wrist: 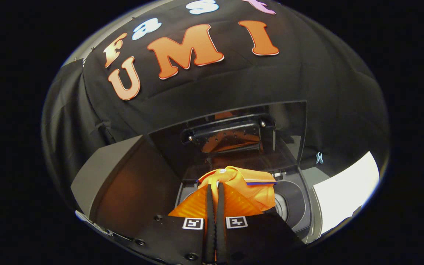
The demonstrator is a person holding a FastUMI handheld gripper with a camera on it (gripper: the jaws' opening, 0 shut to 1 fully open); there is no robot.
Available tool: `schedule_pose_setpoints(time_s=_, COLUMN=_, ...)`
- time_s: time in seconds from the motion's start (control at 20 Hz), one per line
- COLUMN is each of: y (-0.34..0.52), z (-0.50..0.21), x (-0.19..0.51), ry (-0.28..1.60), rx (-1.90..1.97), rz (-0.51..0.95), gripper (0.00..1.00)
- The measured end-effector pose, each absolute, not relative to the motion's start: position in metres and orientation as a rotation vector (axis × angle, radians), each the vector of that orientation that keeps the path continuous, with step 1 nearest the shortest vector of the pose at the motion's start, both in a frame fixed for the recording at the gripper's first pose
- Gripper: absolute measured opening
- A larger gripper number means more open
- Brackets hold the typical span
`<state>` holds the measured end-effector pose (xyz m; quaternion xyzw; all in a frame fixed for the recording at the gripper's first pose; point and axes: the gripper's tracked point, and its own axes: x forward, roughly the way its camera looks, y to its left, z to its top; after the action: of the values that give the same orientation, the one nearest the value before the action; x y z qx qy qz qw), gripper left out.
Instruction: Put the clothes into the washing machine and then close the washing machine lid.
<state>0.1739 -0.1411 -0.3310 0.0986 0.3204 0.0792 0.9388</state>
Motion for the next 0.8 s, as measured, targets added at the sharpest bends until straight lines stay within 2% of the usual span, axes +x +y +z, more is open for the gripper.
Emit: schedule_pose_setpoints(time_s=0.8, y=-0.158, z=-0.508, x=0.191, ry=0.904, rx=0.182, rz=0.086, gripper=0.09)
